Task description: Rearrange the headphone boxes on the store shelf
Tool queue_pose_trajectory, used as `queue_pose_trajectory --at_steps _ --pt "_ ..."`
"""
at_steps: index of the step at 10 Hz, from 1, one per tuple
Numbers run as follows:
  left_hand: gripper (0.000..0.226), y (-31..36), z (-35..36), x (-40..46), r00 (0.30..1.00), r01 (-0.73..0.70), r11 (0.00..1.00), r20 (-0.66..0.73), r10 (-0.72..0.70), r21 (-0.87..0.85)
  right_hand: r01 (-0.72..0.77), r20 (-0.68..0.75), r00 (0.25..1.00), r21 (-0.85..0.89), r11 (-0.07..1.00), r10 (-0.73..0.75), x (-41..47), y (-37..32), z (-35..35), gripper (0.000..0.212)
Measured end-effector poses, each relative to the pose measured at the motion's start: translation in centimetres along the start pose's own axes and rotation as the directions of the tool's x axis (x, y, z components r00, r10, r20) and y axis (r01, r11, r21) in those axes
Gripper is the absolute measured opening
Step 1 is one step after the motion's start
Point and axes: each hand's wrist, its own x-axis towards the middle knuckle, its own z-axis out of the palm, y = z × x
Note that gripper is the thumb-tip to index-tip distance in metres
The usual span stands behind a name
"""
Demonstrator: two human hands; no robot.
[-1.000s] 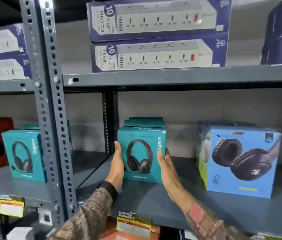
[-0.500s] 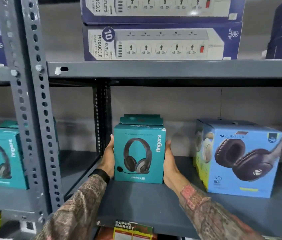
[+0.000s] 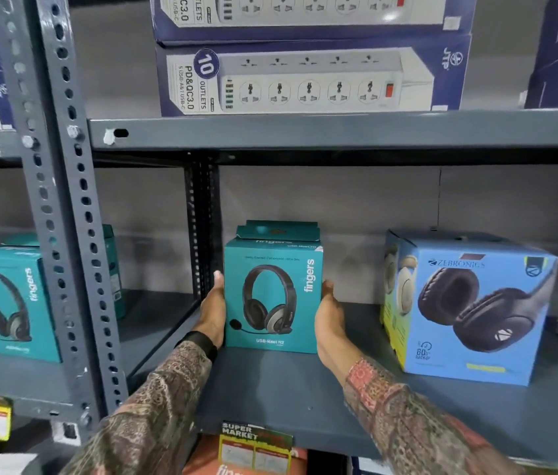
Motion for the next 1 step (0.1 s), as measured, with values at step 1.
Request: queue_pose_trajectory --at_steps 1 --pt "0.073 0.53 -0.37 -1.7 0.989 0.003 1.0 -0.149 -0.006 -0.02 0.023 0.027 0.999 -0.031 0.999 -0.022 -1.63 -0.87 -1.2 0.056"
